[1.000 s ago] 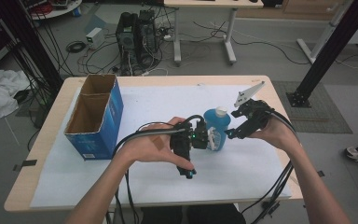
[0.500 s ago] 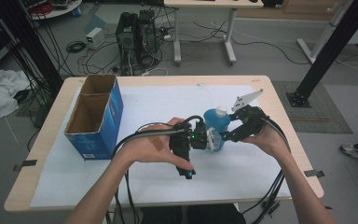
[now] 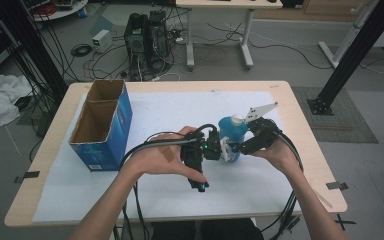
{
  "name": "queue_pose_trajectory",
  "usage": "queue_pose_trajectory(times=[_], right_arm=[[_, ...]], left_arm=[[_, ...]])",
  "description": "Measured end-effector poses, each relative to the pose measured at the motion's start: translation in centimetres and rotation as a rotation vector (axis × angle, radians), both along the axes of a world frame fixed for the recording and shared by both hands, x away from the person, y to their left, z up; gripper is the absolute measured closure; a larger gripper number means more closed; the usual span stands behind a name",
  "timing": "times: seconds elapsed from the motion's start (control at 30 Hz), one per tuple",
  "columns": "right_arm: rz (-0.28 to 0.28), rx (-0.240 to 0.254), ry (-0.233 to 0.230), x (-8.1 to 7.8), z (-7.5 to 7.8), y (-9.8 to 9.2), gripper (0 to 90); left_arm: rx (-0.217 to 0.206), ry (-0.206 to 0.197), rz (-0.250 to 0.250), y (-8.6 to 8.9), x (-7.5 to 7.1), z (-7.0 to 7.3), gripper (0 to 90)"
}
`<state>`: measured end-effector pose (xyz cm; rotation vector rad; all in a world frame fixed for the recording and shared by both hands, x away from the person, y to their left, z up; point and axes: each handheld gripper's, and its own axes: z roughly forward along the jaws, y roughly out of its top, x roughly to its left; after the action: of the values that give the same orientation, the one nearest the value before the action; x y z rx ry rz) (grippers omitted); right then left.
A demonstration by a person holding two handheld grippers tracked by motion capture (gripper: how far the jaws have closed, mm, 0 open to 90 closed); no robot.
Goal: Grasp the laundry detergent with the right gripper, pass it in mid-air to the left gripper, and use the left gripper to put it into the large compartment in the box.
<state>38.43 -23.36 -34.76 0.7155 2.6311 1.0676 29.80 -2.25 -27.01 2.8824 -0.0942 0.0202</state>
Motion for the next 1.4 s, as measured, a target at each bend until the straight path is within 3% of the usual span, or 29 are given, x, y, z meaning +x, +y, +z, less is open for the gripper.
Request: queue_pose_trajectory(times=[0.6, 1.33, 1.4], right_arm=[[-0.043, 0.035, 0.003, 0.4, -1.7, 0.6, 20.6], [-0.078, 0.055, 0.001, 0.6, -2.0, 0.8, 21.1], [-0.064, 0.057, 0.001, 0.6, -2.0, 0.8, 24.5]], left_arm=[[0.005, 0.003, 0.005, 0.0, 0.1, -0.2, 16.8], [0.004, 0.006, 0.008, 0.0, 0.2, -0.4, 16.8], [0.004, 0.007, 0.008, 0.0, 0.1, -0.5, 16.8]])
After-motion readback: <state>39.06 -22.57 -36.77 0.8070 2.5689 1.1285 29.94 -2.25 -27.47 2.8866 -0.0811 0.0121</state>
